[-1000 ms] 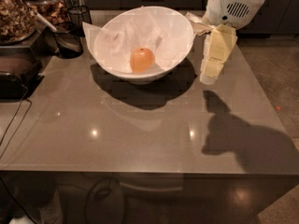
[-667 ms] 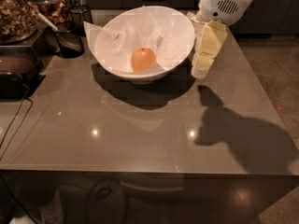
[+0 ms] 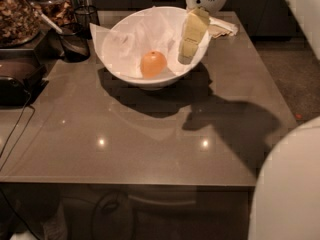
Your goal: Pick orange from white bowl
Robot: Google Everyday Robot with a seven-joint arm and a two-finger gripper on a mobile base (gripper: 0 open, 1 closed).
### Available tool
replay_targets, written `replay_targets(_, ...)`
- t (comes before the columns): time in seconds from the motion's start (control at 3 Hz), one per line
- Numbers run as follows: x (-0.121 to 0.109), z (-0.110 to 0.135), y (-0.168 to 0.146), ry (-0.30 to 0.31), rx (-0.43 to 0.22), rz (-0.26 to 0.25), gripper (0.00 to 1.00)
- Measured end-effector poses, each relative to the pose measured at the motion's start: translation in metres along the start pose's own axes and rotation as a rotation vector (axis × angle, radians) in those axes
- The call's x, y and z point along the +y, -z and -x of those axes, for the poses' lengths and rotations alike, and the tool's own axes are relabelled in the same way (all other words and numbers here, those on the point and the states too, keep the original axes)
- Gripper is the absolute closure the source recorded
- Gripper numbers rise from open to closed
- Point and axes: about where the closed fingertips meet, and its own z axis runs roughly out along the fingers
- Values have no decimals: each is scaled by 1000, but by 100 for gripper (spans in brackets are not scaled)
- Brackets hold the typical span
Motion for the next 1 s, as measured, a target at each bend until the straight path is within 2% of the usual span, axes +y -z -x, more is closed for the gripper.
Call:
replay_targets(0.33, -10, 6, 1, 1, -32, -37, 0)
replay_targets(0.67, -14, 21, -6, 33, -56, -55, 0)
replay_targets(1.0, -16, 38, -16, 73, -41, -54, 0)
